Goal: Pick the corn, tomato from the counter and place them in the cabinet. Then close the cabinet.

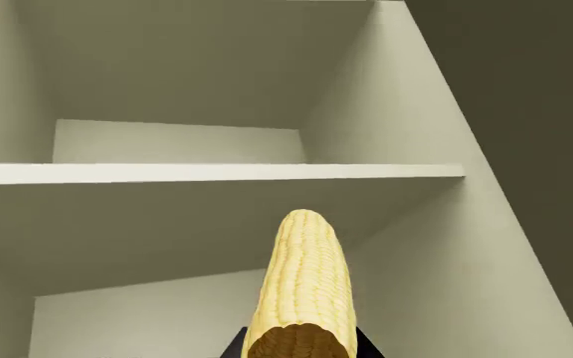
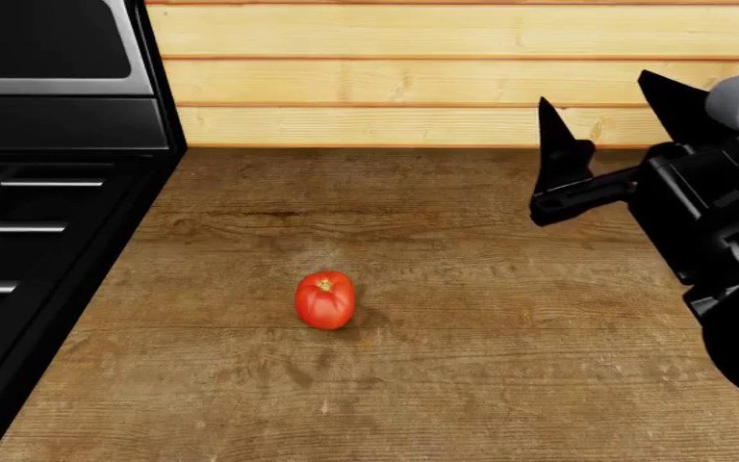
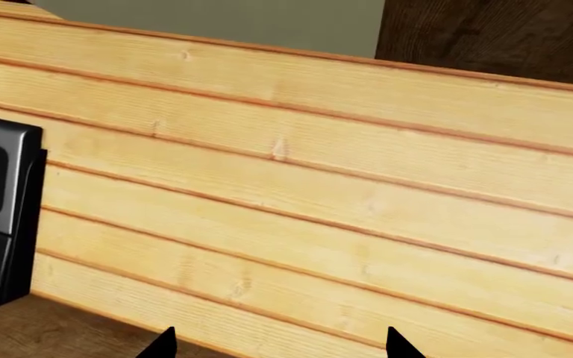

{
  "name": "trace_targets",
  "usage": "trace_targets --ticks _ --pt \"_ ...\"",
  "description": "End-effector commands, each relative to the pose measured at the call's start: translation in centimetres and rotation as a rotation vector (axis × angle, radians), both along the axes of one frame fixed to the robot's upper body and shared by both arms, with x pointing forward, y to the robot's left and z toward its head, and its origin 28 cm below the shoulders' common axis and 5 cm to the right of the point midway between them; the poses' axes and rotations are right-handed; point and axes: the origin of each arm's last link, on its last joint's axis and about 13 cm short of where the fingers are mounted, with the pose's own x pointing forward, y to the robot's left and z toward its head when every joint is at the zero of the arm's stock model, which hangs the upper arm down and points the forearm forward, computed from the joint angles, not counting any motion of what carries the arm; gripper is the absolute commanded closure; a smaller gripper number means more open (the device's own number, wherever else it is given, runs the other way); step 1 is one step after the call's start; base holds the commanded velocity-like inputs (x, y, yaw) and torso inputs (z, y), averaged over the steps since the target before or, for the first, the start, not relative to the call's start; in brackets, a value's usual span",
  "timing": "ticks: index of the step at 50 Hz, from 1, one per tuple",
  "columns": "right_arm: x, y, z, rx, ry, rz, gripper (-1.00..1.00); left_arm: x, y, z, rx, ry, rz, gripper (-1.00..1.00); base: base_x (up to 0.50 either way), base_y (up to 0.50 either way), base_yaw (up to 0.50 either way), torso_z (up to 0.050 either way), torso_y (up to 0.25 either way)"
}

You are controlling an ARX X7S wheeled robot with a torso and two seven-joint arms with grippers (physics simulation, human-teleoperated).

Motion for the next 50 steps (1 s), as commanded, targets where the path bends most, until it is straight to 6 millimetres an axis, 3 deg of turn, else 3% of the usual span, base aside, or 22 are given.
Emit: trace_targets --ticks 1,26,36,50 --pt "0.3 0.3 -0.1 0.007 0.000 -0.005 -1.00 2.4 1.0 2.6 -0.015 0.060 0.132 1.00 0.00 0.00 0.00 0.000 0.000" --pt "0.4 0.1 -0.7 0.001 0.011 -0.013 -1.00 6.0 1.7 3.2 -0.088 0.150 0.317 1.00 0.00 0.00 0.00 0.000 0.000" --pt "0.6 0.0 -0.9 -0.002 0.011 -0.014 -1.00 7.4 2.3 1.9 -0.070 0.287 0.456 1.00 0.00 0.00 0.00 0.000 0.000" --pt "0.4 -0.4 -1.2 0.009 0.012 -0.022 -1.00 8.8 2.2 0.2 -0.014 0.432 0.492 1.00 0.00 0.00 0.00 0.000 0.000"
